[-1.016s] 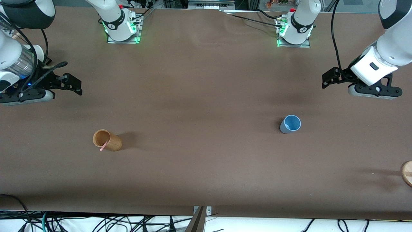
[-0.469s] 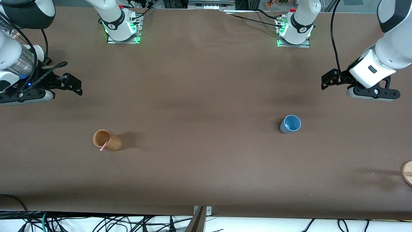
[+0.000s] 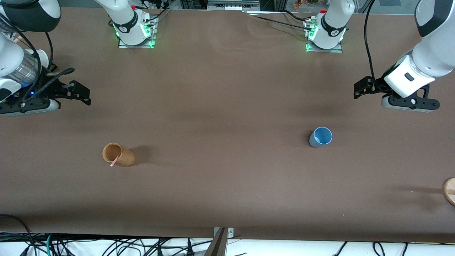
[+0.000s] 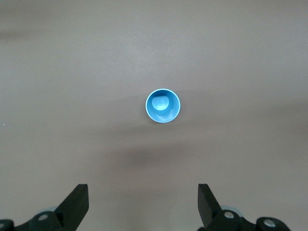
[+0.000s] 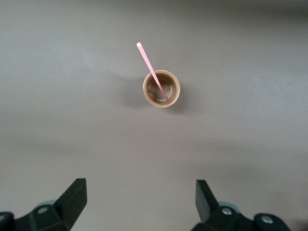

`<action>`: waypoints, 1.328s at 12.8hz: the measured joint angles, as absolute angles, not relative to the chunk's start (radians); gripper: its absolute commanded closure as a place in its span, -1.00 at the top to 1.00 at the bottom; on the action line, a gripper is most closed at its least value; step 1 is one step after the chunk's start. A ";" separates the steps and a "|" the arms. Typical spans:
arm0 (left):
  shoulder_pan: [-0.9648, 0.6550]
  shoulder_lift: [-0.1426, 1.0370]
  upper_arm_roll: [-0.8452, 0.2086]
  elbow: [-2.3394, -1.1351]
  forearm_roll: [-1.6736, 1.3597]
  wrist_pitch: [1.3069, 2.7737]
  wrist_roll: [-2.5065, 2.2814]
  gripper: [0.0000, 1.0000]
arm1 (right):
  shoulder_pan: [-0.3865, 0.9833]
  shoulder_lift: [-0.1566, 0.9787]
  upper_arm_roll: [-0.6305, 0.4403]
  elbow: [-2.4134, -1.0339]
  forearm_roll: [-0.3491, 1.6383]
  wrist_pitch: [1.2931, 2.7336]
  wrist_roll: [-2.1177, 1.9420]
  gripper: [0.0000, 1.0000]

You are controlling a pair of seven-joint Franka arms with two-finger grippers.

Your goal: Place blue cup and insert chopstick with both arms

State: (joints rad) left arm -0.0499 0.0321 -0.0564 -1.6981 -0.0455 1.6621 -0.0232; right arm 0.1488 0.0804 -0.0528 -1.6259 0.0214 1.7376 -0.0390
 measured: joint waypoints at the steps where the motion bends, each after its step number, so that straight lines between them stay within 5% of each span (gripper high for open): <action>1: -0.050 0.034 -0.056 -1.698 -0.045 1.661 -0.023 1.00 | 0.149 0.080 -0.053 -1.626 0.021 1.738 -0.039 1.00; 9: -0.091 0.090 -0.102 -1.697 0.060 1.683 -0.016 1.00 | 0.140 0.081 -0.058 -1.618 0.008 1.745 -0.039 1.00; 17: -0.090 0.371 -0.103 -1.770 0.087 2.046 -0.014 1.00 | 0.153 0.153 -0.041 -1.601 0.009 1.750 -0.159 0.99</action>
State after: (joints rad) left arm -0.0898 0.3714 -0.1027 -1.7695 0.0868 2.0465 -0.0143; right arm 0.1534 0.1527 -0.0407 -1.6015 0.0088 1.7502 -0.1589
